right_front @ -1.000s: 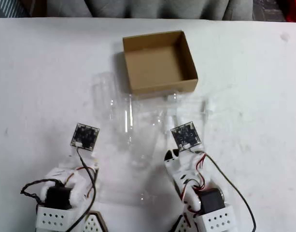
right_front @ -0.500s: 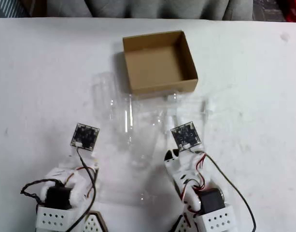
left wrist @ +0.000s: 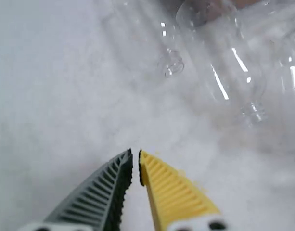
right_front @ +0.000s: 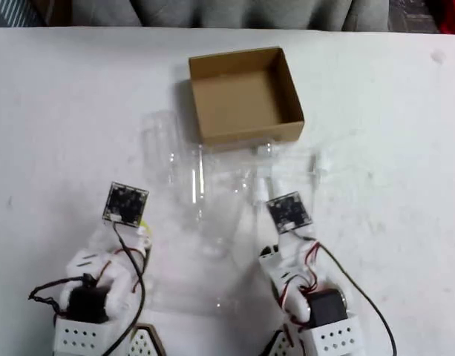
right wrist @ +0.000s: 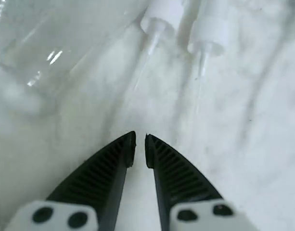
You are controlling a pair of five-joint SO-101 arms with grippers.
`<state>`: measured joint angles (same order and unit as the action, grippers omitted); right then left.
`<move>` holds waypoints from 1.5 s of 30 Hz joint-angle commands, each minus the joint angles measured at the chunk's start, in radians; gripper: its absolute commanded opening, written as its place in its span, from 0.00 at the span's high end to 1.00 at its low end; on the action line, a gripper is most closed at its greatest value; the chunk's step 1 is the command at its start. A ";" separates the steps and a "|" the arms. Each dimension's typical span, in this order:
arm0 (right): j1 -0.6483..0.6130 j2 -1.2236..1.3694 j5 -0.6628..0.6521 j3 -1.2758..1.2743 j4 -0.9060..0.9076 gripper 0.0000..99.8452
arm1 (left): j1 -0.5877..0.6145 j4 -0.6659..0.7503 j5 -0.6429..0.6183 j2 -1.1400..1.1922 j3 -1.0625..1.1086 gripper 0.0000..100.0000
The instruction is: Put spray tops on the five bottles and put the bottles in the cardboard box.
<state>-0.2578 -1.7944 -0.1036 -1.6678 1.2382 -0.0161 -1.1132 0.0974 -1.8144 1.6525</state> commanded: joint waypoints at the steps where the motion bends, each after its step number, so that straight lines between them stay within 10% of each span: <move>1: 0.116 -0.010 -0.009 0.020 -0.019 0.98 | 0.001 0.029 0.226 -0.013 -0.127 0.94; 13: 0.381 -0.008 -0.106 0.015 -0.130 0.98 | -0.275 -0.362 0.433 0.031 -0.520 0.85; 28: 0.395 -0.008 -0.229 -0.008 -0.153 0.98 | -0.545 -0.664 0.763 1.050 -1.065 0.85; 36: 0.395 -0.008 -0.229 -0.008 -0.156 0.98 | -0.785 -0.646 0.770 1.072 -0.933 0.80; 45: 0.430 -0.008 -0.229 -0.021 -0.197 0.98 | -0.797 -0.322 0.740 1.072 -0.692 0.71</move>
<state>0.1611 -1.7944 -0.3245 -1.6786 1.0618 -0.8048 -1.6011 0.8569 -0.7480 0.8945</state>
